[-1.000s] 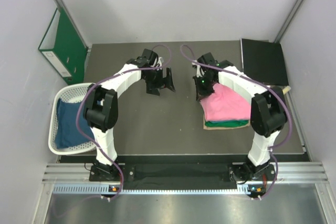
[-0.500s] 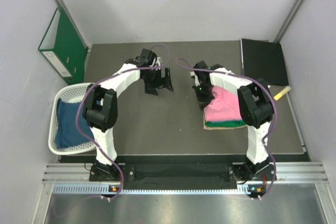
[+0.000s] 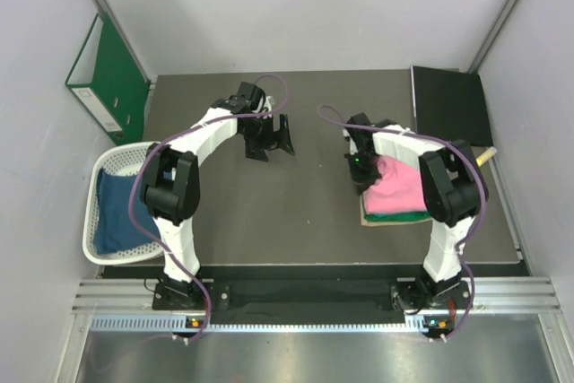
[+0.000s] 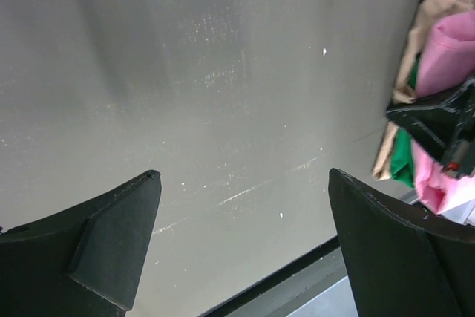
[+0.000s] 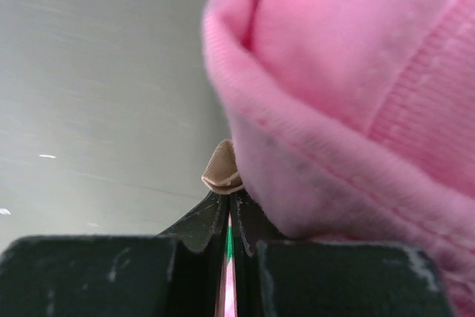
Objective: Fold and stack the t-shirts
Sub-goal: Put the neatly folded tshirt into the corner of the board with the right arm
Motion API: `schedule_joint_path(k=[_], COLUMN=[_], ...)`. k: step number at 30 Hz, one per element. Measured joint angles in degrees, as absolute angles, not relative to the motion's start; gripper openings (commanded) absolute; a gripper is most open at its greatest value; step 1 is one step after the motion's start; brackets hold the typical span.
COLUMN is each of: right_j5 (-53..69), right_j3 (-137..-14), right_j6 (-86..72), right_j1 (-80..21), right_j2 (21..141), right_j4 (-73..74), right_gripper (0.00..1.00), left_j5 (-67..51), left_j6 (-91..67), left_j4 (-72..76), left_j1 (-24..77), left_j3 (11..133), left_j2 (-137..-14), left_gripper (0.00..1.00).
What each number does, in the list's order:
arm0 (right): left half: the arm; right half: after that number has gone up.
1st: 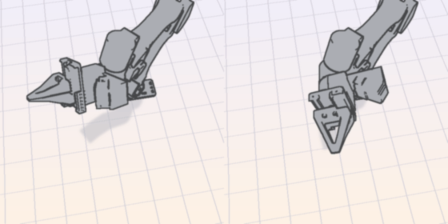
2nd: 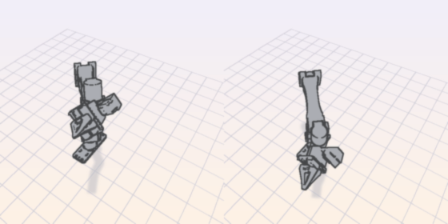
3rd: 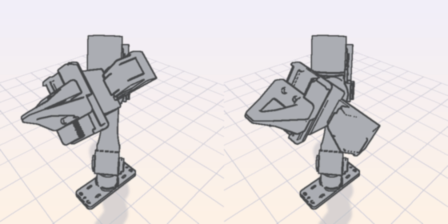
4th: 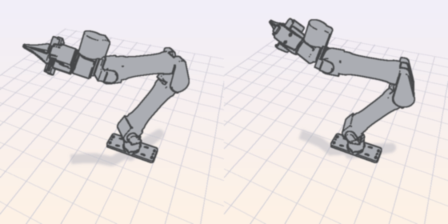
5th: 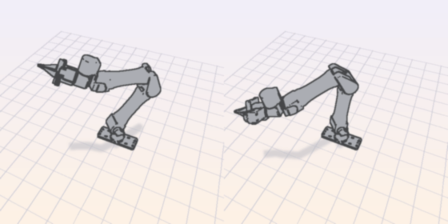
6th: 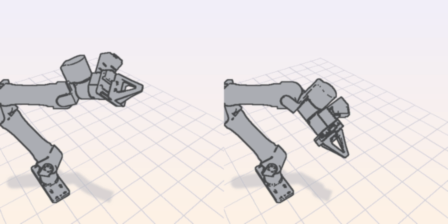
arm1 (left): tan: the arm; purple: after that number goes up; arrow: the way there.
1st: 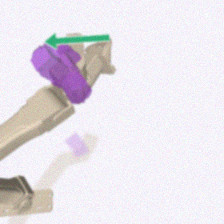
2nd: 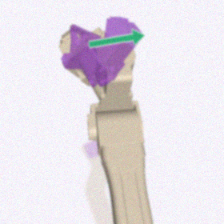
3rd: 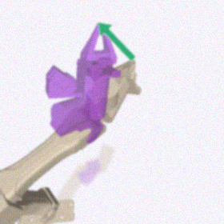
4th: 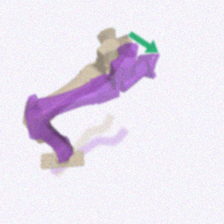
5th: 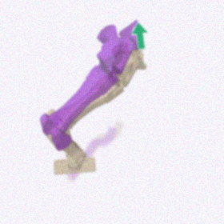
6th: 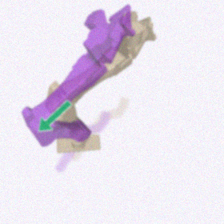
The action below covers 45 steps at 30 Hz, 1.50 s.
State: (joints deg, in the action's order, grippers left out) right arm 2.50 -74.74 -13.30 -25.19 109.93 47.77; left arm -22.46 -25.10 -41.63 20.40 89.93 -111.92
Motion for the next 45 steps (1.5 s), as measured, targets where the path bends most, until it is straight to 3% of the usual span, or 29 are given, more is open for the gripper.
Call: schedule_joint_path(k=[16, 28, 37, 42, 43, 44, 45], right_j5=[-7.16, -9.65, -9.74, -10.50, -10.61, -10.70, -10.85], right_j3=[-65.21, -61.78, -63.26, -71.72, -73.97, -75.99, -79.02], right_j6=[-13.26, -15.68, -15.68, -15.68, -15.73, -15.68, -15.68], right_j1=[-3.33, 4.08, 3.68, 0.34, -1.06, -2.35, -4.49], right_j2=[102.74, 101.25, 100.75, 99.18, 98.87, 98.78, 98.76], right_j4=[51.22, 53.08, 55.22, 59.88, 60.27, 60.80, 61.06], right_gripper=[0.00, 0.00, 0.00, 0.13, 0.18, 0.34, 0.42], left_j5=[-22.96, -23.24, -23.33, -23.31, -23.24, -23.07, -22.90], left_j6=[-24.62, -24.29, -23.97, -23.55, -23.38, -23.05, -22.74], left_j4=[-41.67, -41.67, -41.65, -41.76, -41.74, -41.60, -41.58], left_j1=[20.40, 20.38, 20.34, 20.23, 20.21, 20.18, 20.16], left_j3=[92.05, 93.56, 93.91, 94.94, 95.13, 95.26, 95.26], left_j2=[-112.27, -114.93, -114.93, -114.93, -114.93, -114.93, -114.91], left_gripper=[0.99, 0.99, 0.99, 0.99, 0.99, 0.99, 0.99])
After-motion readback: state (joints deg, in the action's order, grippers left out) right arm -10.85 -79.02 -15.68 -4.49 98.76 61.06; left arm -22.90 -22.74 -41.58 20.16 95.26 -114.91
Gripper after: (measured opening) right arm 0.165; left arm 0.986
